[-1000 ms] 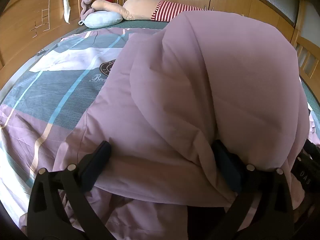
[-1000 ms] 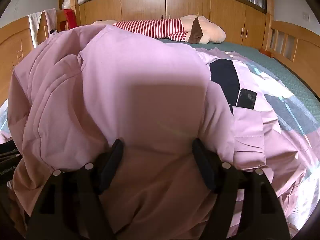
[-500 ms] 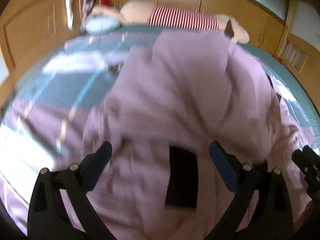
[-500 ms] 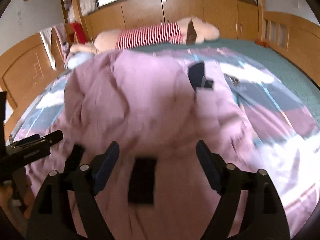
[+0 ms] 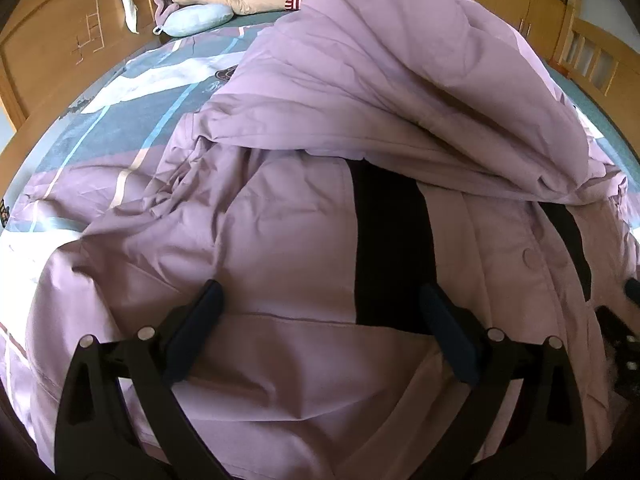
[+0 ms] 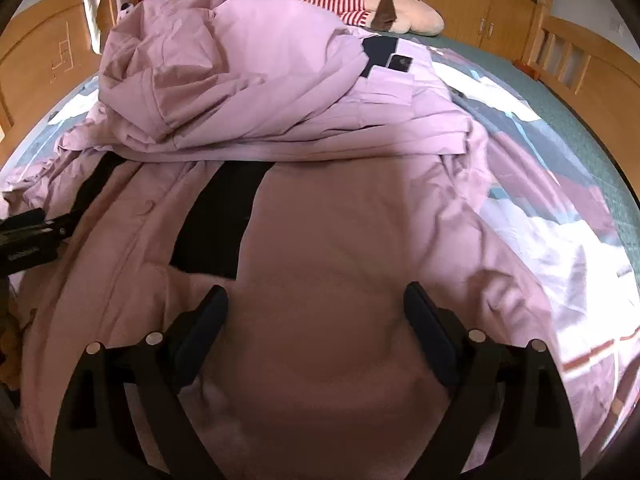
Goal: Fold large clothes
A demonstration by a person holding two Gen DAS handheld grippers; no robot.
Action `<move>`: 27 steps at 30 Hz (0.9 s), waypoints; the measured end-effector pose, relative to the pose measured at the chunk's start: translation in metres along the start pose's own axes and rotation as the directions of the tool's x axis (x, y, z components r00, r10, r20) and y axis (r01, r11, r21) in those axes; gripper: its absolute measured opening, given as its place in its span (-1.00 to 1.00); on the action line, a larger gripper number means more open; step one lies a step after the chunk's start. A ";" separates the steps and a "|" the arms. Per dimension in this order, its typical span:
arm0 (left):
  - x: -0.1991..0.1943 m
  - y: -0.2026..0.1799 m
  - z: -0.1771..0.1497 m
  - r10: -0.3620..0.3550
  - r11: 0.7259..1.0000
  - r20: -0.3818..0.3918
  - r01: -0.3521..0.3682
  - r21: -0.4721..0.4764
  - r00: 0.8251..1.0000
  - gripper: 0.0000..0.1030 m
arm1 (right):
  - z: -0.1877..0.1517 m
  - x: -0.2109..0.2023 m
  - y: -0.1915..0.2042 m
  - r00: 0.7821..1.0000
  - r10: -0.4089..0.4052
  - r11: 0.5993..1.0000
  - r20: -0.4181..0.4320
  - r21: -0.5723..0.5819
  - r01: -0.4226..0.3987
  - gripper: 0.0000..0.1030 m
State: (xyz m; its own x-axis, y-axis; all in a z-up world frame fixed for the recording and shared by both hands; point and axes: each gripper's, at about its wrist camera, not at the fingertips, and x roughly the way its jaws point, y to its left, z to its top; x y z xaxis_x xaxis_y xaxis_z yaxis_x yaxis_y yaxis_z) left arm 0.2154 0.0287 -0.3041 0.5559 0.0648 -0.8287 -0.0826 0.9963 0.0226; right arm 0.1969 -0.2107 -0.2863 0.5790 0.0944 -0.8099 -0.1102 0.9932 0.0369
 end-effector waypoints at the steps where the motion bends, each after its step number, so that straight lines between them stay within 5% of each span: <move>1: 0.002 -0.001 0.001 0.000 1.000 0.002 0.000 0.004 1.000 0.93 | -0.003 -0.014 -0.002 0.999 0.029 0.999 0.022 0.019 -0.029 0.75; 4: -0.001 -0.005 -0.004 0.004 1.000 0.007 -0.004 0.007 1.000 0.94 | -0.011 -0.050 -0.006 0.990 0.112 0.993 0.081 0.036 -0.115 0.75; 10: 0.002 -0.008 -0.003 0.024 1.000 0.011 -0.025 0.017 1.000 0.96 | -0.036 -0.031 -0.014 0.999 0.042 0.999 -0.032 -0.008 -0.042 0.79; 15: 0.000 -0.010 -0.004 0.033 0.999 0.014 -0.033 0.023 0.999 0.96 | -0.047 -0.022 0.004 0.998 -0.047 0.994 0.037 -0.093 0.050 0.86; 18: -0.025 -0.007 -0.006 0.041 0.998 -0.021 -0.040 0.038 0.999 0.96 | -0.046 -0.030 -0.004 1.000 -0.014 0.997 -0.003 -0.078 0.014 0.85; 21: -0.084 0.021 -0.015 0.017 0.997 0.011 -0.018 0.072 1.000 0.96 | -0.046 -0.072 -0.026 0.995 0.096 0.995 -0.025 -0.027 -0.097 0.85; 24: -0.130 0.072 -0.034 0.039 0.993 0.019 -0.041 0.108 0.999 0.96 | -0.052 -0.114 -0.064 0.996 0.070 0.997 -0.062 -0.021 -0.071 0.86; 27: -0.139 0.128 -0.062 -0.039 0.994 -0.110 0.050 0.102 0.993 0.96 | -0.071 -0.123 -0.111 0.970 0.044 0.997 -0.241 0.070 -0.028 0.86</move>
State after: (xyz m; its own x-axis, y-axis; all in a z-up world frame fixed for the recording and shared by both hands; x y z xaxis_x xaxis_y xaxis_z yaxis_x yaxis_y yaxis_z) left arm 0.0761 0.1439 -0.2208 0.4646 0.0196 -0.8853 0.0304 0.9988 0.0380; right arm 0.0804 -0.3370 -0.2323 0.3620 0.1188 -0.9246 -0.0699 0.9925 0.1002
